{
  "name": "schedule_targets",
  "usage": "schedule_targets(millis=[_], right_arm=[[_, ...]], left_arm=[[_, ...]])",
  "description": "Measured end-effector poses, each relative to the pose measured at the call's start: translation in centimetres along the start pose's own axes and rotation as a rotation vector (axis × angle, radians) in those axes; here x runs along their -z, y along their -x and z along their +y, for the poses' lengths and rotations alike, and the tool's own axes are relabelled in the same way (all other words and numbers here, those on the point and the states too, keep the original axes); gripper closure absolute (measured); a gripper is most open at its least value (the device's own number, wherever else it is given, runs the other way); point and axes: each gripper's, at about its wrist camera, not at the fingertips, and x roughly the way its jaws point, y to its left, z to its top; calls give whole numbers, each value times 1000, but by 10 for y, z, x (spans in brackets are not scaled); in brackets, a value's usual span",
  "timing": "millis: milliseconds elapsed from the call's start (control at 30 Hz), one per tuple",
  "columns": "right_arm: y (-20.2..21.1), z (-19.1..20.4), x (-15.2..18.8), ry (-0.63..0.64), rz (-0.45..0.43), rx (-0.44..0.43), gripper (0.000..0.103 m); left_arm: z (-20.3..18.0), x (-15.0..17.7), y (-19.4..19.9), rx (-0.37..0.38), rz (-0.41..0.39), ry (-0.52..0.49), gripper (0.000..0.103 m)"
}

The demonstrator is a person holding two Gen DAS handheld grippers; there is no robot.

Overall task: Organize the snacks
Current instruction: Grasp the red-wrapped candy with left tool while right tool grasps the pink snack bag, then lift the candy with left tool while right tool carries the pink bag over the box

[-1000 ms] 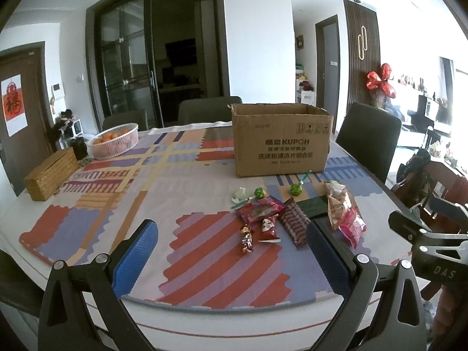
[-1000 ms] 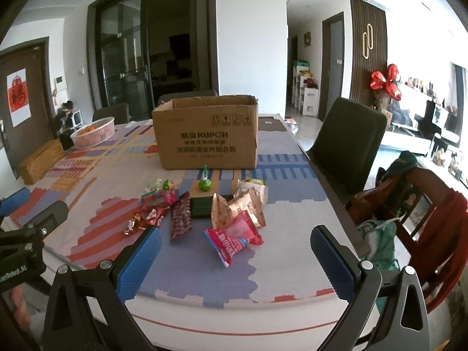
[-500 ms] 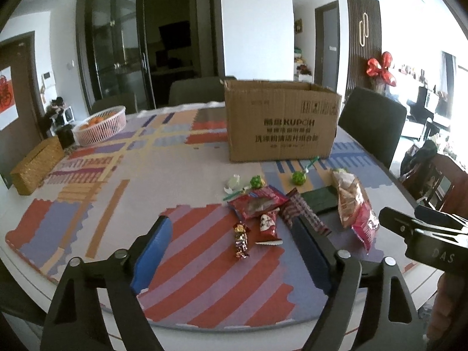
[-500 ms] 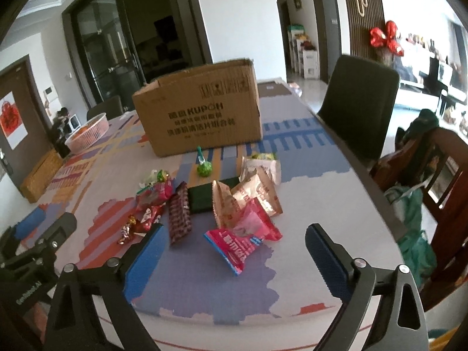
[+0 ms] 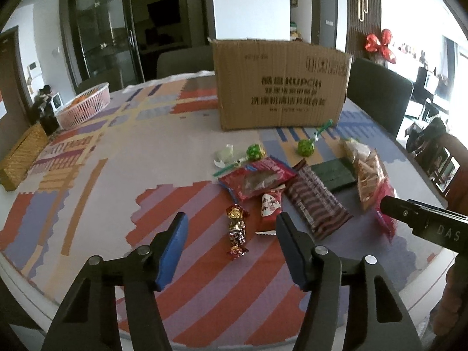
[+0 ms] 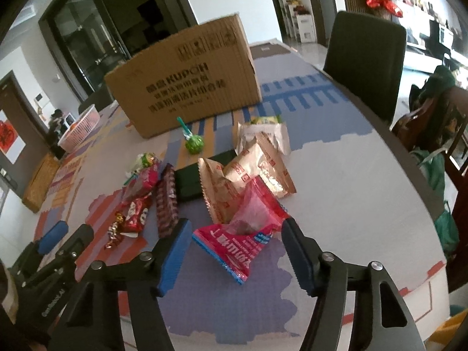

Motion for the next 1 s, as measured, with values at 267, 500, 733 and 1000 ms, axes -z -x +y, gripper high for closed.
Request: schedule_targets(millis=[267,500,733,1000], right_arm=[[-16,-4,-2,-18,42,8,46],[-29,-4,-3,-21,77,7,51],[-31,2,-2,18,85,9,62],[-26,8,1,56,78,6,64]], left_arm=[[-1,1,-22,22,48,-4,57],[3,5,-37,43,97,20,68],[7,6,-43,71,117,39,83],[9,8,-46,95,137,54,85]])
